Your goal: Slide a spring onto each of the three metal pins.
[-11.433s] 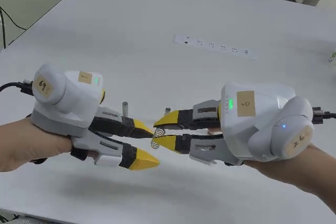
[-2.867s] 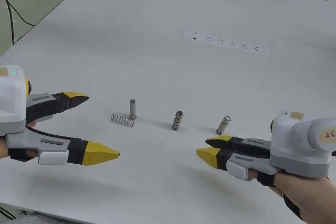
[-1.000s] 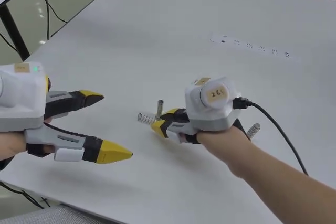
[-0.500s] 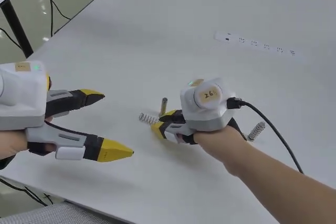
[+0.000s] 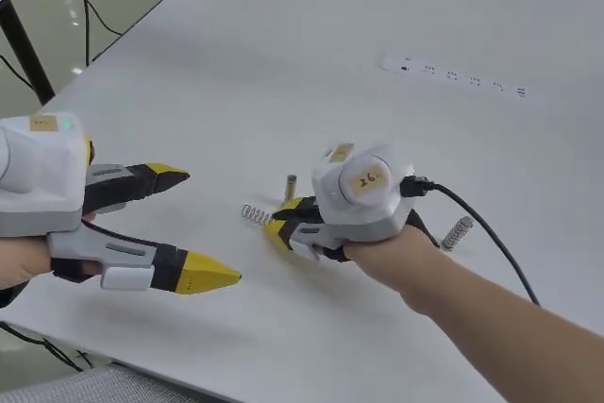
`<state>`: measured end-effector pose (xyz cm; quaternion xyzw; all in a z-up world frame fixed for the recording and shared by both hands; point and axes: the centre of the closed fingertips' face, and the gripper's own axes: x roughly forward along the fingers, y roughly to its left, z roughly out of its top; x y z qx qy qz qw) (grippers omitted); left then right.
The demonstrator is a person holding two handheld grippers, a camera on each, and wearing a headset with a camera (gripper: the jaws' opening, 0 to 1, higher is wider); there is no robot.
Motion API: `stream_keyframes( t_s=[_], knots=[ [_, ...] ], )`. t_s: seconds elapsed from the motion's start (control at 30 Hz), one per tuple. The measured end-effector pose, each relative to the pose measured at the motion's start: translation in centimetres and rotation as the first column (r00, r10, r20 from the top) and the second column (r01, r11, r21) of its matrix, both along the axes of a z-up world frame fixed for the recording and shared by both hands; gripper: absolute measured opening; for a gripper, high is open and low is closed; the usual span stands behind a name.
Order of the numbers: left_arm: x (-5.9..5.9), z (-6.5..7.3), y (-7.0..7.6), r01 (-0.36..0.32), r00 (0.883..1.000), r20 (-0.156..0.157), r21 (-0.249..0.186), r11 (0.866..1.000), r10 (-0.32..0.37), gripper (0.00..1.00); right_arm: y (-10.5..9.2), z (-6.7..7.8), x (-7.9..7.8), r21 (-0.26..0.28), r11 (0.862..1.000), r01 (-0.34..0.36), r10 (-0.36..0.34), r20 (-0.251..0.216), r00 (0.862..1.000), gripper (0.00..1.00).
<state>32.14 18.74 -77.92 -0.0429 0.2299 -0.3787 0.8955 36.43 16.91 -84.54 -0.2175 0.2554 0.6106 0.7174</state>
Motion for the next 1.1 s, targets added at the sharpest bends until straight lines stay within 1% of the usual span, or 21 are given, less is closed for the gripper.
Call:
stream_keyframes(
  t_s=[0.1,0.17,0.27,0.37,0.57,0.7,0.8,0.97,1.1],
  knots=[
    [0.1,0.1,-0.4,0.007,1.000,-0.001,-0.003,1.000,-0.007,0.94,-0.2,0.2,-0.1,-0.002,1.000,-0.010,0.010,0.003,1.000,0.08],
    [0.1,0.1,-0.6,0.012,1.000,0.000,-0.004,1.000,-0.012,0.93,-0.6,0.5,-0.3,0.005,1.000,-0.009,0.009,-0.004,1.000,0.08],
    [0.0,0.1,-1.1,0.028,1.000,-0.005,-0.003,1.000,-0.028,0.92,-1.2,1.1,-0.6,0.017,1.000,-0.009,0.009,-0.008,1.000,0.08],
    [0.0,0.2,-1.5,0.038,0.999,-0.003,-0.004,0.999,-0.038,0.91,-1.9,1.7,-0.9,0.026,1.000,-0.014,0.014,-0.006,1.000,0.08],
    [0.2,0.4,-2.4,0.066,0.998,0.001,-0.005,0.998,-0.066,0.90,-4.3,3.0,-1.5,0.040,0.999,-0.023,0.022,0.014,1.000,0.08],
    [0.4,0.4,-3.0,0.086,0.996,0.002,-0.007,0.996,-0.086,0.88,-5.4,3.6,-1.5,0.046,0.999,-0.018,0.018,0.021,1.000,0.08],
    [0.5,0.4,-3.5,0.099,0.995,0.002,-0.011,0.995,-0.099,0.88,-6.2,4.2,-1.8,0.052,0.998,-0.025,0.023,0.029,0.999,0.08],
    [0.3,0.3,-4.2,0.122,0.993,-0.002,-0.011,0.992,-0.122,0.86,-7.1,4.5,-2.3,0.044,0.998,-0.040,0.038,0.044,0.998,0.08],
    [0.2,0.3,-4.6,0.142,0.990,-0.005,-0.012,0.990,-0.142,0.84,-7.8,4.6,-2.8,0.034,0.997,-0.067,0.065,0.066,0.996,0.08]
  ],
)
